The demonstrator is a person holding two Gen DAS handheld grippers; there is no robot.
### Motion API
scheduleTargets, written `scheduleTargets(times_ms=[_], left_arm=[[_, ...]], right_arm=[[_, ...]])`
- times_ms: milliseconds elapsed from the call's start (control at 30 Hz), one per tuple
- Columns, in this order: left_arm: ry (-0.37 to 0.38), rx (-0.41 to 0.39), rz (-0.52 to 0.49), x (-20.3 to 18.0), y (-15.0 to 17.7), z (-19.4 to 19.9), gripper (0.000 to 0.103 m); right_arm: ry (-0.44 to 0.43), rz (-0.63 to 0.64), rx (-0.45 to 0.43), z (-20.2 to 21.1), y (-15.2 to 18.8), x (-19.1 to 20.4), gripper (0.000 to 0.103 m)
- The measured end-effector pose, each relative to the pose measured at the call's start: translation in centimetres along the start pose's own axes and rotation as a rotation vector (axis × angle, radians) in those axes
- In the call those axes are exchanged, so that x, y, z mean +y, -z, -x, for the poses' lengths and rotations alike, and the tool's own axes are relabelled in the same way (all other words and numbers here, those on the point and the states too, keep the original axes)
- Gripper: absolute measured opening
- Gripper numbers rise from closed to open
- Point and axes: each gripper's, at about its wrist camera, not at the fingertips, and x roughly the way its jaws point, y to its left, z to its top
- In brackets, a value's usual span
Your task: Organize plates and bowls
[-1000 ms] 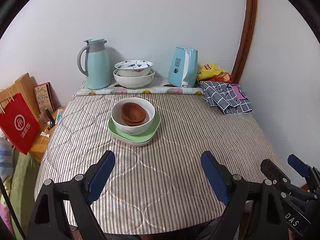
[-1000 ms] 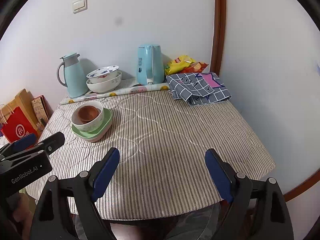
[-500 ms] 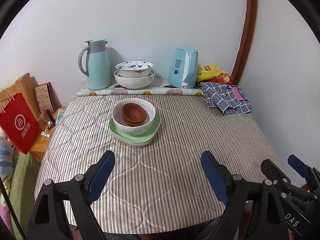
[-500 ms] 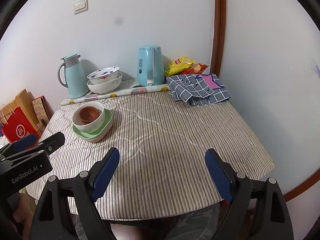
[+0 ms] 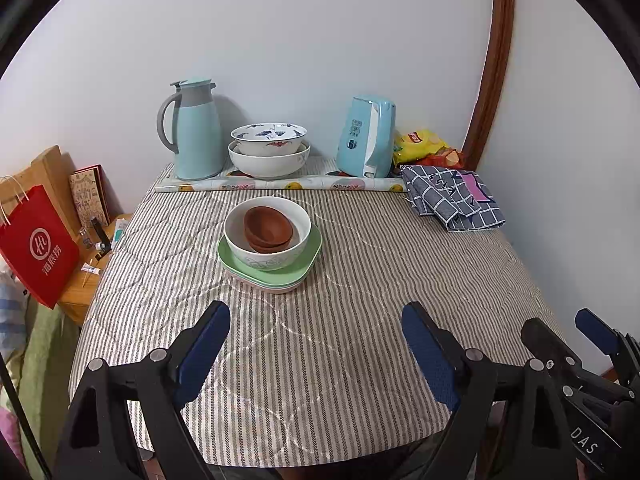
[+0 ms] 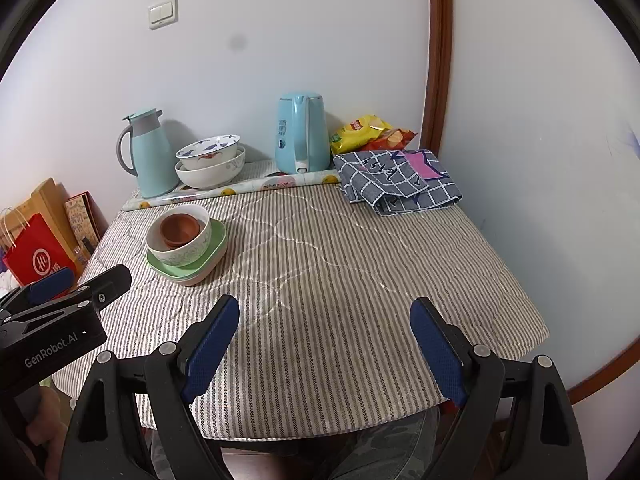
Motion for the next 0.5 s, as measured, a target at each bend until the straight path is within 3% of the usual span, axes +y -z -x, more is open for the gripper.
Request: scheduleTargets(times_ms=[500], left_arm=[[-0.005, -0.006, 0.0, 0.06, -0.14, 0.15, 0.087]], right_arm=[[-0.002, 0.0, -0.006, 0.12, 0.0, 0.13, 0.087]])
